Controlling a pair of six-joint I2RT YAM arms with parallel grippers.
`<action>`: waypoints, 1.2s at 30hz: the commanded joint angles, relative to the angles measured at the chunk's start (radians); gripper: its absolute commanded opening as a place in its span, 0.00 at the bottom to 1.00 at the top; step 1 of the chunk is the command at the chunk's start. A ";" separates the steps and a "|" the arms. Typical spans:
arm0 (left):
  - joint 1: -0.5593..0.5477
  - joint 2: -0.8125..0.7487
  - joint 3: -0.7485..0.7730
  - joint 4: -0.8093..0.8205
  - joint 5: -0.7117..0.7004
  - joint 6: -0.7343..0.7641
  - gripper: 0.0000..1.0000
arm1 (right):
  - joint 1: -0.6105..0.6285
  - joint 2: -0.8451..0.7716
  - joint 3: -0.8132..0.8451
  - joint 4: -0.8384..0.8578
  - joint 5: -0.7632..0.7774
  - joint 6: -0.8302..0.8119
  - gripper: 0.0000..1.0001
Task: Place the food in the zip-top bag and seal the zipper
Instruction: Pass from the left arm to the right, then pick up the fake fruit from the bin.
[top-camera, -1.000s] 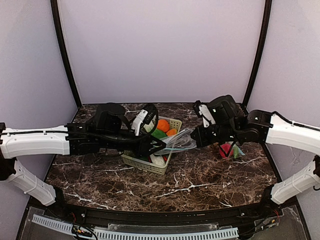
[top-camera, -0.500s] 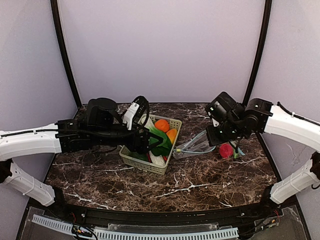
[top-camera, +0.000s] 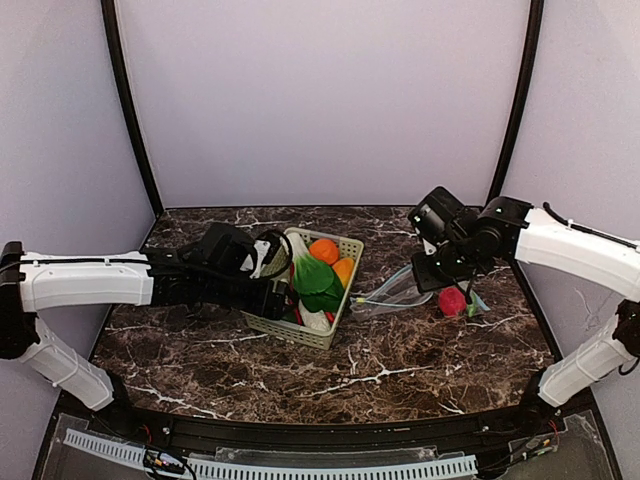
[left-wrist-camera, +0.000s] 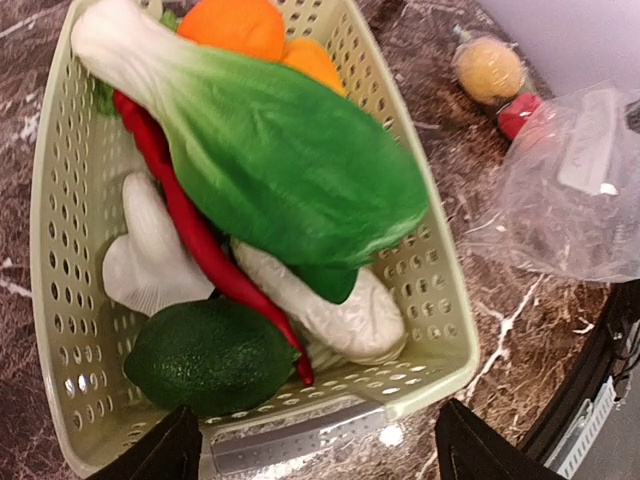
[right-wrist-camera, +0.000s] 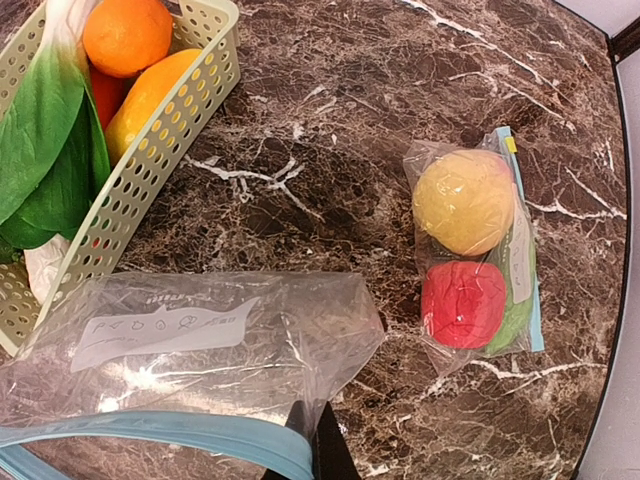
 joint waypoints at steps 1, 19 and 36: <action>0.026 0.063 0.021 -0.075 0.011 -0.038 0.81 | -0.007 -0.012 -0.028 0.034 -0.018 0.013 0.00; 0.084 0.278 0.212 -0.314 0.069 0.063 0.87 | -0.007 -0.010 -0.082 0.119 -0.070 -0.003 0.00; 0.086 0.416 0.311 -0.374 0.114 0.129 0.90 | -0.007 -0.024 -0.109 0.151 -0.084 0.000 0.00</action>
